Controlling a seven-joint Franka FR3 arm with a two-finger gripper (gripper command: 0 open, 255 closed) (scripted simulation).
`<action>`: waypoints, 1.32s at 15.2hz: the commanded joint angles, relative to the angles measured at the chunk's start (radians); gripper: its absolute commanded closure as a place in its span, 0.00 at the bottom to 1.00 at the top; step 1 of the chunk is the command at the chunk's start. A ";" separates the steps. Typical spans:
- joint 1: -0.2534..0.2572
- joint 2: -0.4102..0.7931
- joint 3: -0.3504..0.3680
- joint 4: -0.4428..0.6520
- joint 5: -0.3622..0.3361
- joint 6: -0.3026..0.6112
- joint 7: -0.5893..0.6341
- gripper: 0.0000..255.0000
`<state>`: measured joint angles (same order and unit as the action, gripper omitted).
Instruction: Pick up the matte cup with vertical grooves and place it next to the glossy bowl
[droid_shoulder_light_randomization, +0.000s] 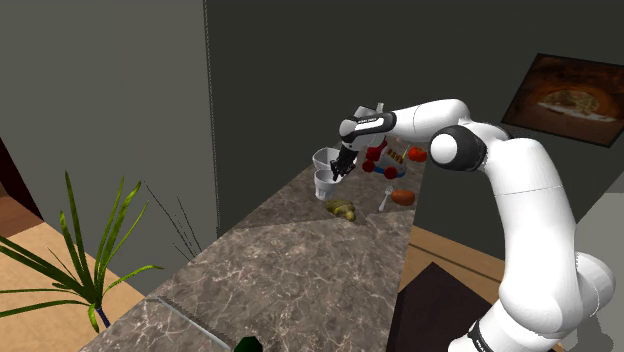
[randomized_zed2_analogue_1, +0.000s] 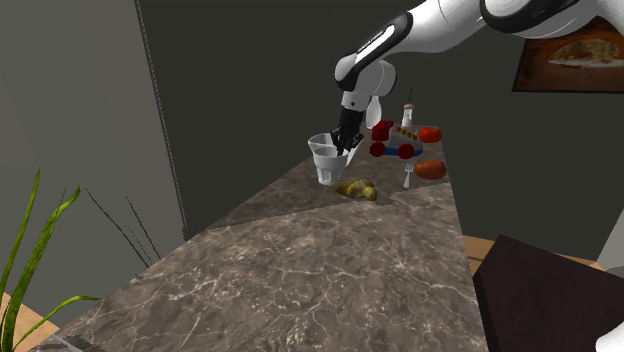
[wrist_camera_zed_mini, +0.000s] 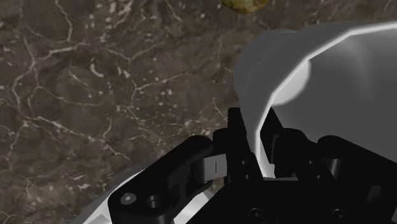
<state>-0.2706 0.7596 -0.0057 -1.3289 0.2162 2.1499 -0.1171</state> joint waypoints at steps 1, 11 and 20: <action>0.000 0.000 0.000 -0.004 0.001 0.005 -0.001 1.00; 0.000 0.000 0.000 -0.004 0.001 0.005 -0.001 0.00; -0.011 -0.067 -0.005 0.011 -0.005 -0.078 0.002 0.00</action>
<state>-0.2811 0.6938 -0.0110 -1.3180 0.2113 2.0736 -0.1152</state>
